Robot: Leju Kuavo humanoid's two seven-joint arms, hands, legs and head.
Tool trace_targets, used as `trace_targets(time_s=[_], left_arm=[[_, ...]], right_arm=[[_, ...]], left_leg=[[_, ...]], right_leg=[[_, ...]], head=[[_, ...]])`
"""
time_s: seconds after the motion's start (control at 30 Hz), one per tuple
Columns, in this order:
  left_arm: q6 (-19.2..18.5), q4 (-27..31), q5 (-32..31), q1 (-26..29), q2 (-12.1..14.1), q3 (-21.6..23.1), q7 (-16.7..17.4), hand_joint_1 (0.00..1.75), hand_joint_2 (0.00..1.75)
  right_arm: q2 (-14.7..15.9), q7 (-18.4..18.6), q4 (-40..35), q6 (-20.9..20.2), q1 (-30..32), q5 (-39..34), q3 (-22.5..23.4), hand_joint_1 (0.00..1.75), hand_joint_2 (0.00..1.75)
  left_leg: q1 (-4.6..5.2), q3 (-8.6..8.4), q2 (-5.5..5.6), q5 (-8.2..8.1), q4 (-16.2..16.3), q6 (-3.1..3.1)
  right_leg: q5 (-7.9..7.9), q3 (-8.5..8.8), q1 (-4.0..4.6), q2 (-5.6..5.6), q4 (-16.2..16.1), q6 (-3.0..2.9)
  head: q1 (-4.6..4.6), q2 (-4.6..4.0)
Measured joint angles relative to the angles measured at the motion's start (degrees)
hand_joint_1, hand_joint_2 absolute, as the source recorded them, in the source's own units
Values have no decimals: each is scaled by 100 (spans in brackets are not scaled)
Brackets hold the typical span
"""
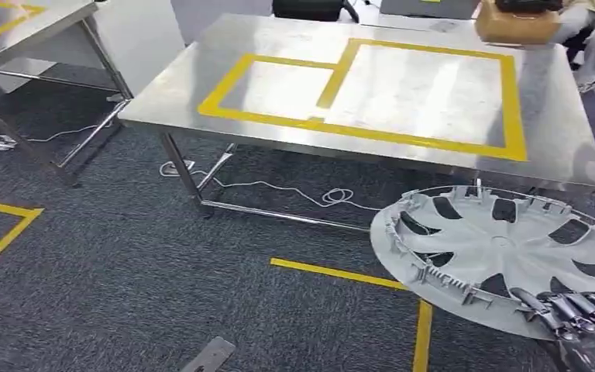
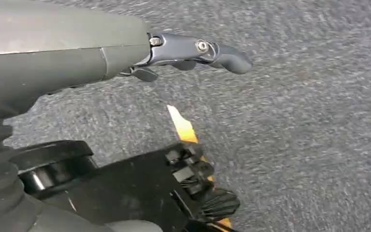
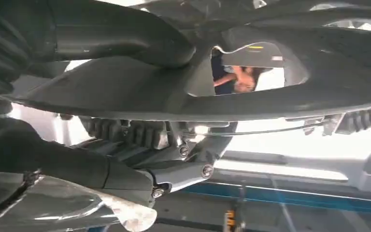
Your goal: Take the parts from the cabinet and place them on the table.
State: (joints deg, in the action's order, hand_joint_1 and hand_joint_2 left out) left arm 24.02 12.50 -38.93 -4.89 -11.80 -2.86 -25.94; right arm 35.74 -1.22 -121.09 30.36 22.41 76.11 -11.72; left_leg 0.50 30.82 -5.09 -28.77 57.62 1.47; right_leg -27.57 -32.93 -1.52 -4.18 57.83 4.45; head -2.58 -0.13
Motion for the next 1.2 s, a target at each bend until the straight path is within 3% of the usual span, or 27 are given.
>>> trace_targets(time_s=[0.03, 0.13, 0.17, 0.2, 0.27, 0.3, 0.33, 0.37, 0.4, 0.47, 0.5, 0.57, 0.6, 0.8, 1.2], left_arm=[[2, 0, 0, -1, 2, -2, 0, 0, 175], [13, 4, 0, -19, 2, -4, -2, 0, 175], [13, 9, -2, -29, -2, -4, -9, 0, 175], [13, 9, -4, -38, -11, -4, -20, 0, 175], [13, 9, -9, -32, -4, -7, -35, 0, 175], [13, 9, -9, -26, 0, -11, -35, 0, 175], [13, 9, -11, -24, 4, -15, -35, 0, 175], [13, 9, -11, -27, 4, -17, -33, 0, 175], [13, 9, -13, -32, 7, -17, -33, 0, 175], [-4, 9, -13, -39, 11, -24, 6, 0, 175], [-2, 9, -11, -44, 44, -31, 24, 0, 175], [0, 9, -24, -50, 33, -31, 63, 0, 175], [9, 9, -31, -48, 37, -31, 98, 0, 175], [85, 9, -109, -48, 35, -33, 240, 0, 175], [125, 9, -203, -71, 37, -33, 487, 0, 175]], right_arm=[[-11, 2, 0, 0, 0, 0, 11, 175, 175], [-35, -26, 2, -2, 1, -2, 33, 175, 175], [-44, -35, 0, -2, 4, -13, 39, 175, 175], [-48, -50, 2, -4, -23, -31, 42, 175, 175], [-68, -50, 15, -7, -34, 11, 42, 175, 175], [-81, -46, 33, -9, -30, 52, 42, 175, 175], [-87, -31, 46, -15, -27, 121, 44, 175, 175], [-94, -13, 57, -26, -21, 186, 48, 175, 175], [-98, 11, 63, -26, -14, 218, 59, 175, 175], [-103, 54, 66, -17, 9, 271, 72, 175, 175], [-116, 55, 74, -15, 18, 291, 72, 175, 175], [-133, 66, 79, -11, 28, 321, 72, 175, 175], [-136, 77, 79, -11, 41, 334, 72, 175, 175], [-177, 175, 90, 4, 60, 428, 72, 175, 175], [-221, 192, 122, 4, 24, 441, 61, 175, 175]], left_leg=[[10, -6, -38, -7, 21, -17], [-2, -37, -170, -35, 33, -62], [-34, -26, 79, -121, 95, -118], [-59, 84, 328, -324, 367, -134], [-59, 495, 450, -767, 1298, -145], [-57, 690, 456, -897, 1710, -138], [-54, 779, 457, -888, 1866, -121], [-46, 746, 458, -738, 1748, -85], [-31, 622, 464, -506, 1429, -35], [29, 168, 535, 23, 397, 134], [51, 60, 593, -14, 170, 224], [66, 64, 580, 21, 67, 155], [49, 64, 580, 18, 40, -45], [75, 81, 585, 42, 55, 21], [80, 83, 585, 39, 61, 46]], right_leg=[[22, -22, -10, 86, 1, -96], [17, -69, -9, 256, 39, -209], [32, -66, -22, 298, 29, -249], [37, -70, -26, 338, 29, -287], [42, -80, -16, 424, 29, -320], [41, -82, -3, 479, 30, -330], [45, -81, 13, 526, 30, -337], [46, -76, 31, 573, 30, -338], [48, -73, 49, 608, 30, -341], [52, -59, 78, 666, 29, -346], [58, -70, 97, 674, 34, -334], [72, -118, 73, 699, 49, -298], [44, -127, 74, 696, 68, -327], [91, -118, 43, 693, 26, -252], [99, -117, 39, 691, 15, -239]], head=[[-28, 0], [-41, 0], [-50, 0], [-59, 0], [-68, 0], [-68, 0], [-66, 0], [-68, 0], [-66, 0], [-64, 0], [-44, 0], [-57, 0], [-63, 0], [-55, 0], [-57, 0]])
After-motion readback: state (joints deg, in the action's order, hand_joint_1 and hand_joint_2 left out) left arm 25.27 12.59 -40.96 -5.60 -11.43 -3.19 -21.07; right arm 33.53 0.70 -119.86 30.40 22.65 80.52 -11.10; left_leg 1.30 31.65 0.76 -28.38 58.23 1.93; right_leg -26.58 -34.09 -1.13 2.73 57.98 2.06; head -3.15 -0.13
